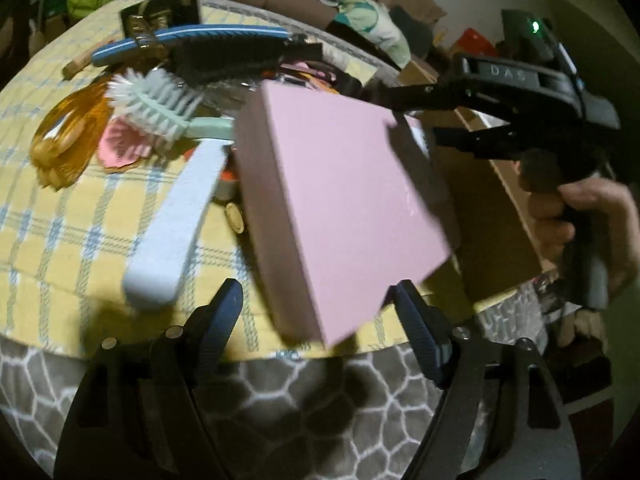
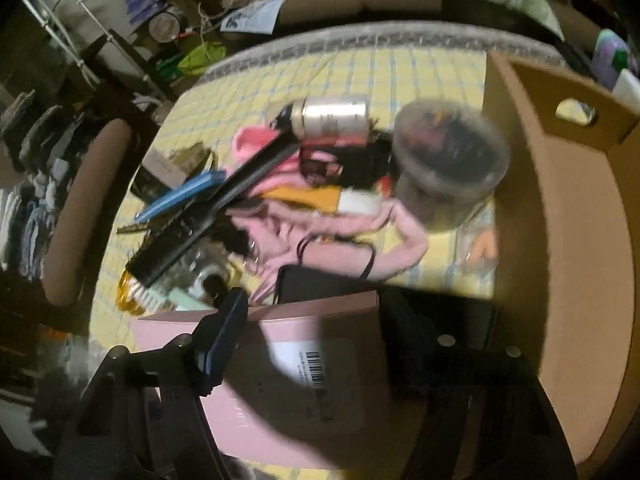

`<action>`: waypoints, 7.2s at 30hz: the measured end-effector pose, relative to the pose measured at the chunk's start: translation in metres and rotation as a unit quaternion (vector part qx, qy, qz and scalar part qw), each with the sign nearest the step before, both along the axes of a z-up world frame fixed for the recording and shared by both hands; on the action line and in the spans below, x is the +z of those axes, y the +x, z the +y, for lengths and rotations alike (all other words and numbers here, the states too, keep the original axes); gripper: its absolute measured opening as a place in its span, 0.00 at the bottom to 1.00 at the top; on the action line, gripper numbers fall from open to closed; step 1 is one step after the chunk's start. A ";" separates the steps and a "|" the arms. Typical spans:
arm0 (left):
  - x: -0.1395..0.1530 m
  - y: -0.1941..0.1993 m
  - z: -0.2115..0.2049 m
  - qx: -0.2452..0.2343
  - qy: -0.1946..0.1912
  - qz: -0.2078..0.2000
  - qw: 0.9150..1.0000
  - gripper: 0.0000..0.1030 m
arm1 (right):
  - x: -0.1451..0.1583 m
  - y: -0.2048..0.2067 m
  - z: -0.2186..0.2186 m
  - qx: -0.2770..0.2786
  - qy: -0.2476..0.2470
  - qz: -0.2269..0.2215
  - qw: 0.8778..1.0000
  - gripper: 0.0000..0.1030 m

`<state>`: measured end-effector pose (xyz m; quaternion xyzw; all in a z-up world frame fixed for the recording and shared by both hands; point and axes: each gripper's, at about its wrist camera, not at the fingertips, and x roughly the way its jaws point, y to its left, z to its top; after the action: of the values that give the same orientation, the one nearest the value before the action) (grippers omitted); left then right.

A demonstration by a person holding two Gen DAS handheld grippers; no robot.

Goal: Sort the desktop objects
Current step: 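Lift the pink box with the right tool and carry it toward the cardboard box, then lower the pink box into the cardboard box and open the right tool, then withdraw the right tool while the left tool grasps the clear round jar, then lift the clear jar with the left tool while the right tool approaches the mint-green brush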

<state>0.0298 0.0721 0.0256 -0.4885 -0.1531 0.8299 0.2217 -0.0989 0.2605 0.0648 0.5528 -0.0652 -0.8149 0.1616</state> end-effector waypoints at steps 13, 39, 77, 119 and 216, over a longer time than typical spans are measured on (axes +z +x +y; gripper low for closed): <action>0.021 0.012 0.004 -0.007 0.008 0.009 1.000 0.74 | 0.019 0.040 0.020 -0.054 -0.067 -0.030 0.996 0.75; 0.047 0.073 0.039 -0.075 -0.045 0.008 0.996 0.72 | 0.057 0.196 0.073 -0.070 -0.026 0.039 0.996 0.72; 0.168 0.072 0.112 -0.114 -0.013 0.096 0.989 0.63 | 0.109 0.217 0.102 -0.063 -0.082 0.073 0.992 0.56; 0.028 -0.047 0.346 -0.151 -0.046 -0.126 0.979 0.86 | 0.018 0.128 0.333 -0.205 -0.053 -0.012 0.977 0.53; 0.167 0.006 -0.065 -0.031 -0.058 0.155 0.986 0.82 | 0.081 0.103 -0.007 0.051 -0.048 0.049 0.996 0.59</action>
<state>0.0360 0.0069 0.1931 -0.3703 -0.0532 0.8959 0.2397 0.0041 0.2530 0.1455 0.5062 -0.0679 -0.8279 0.2320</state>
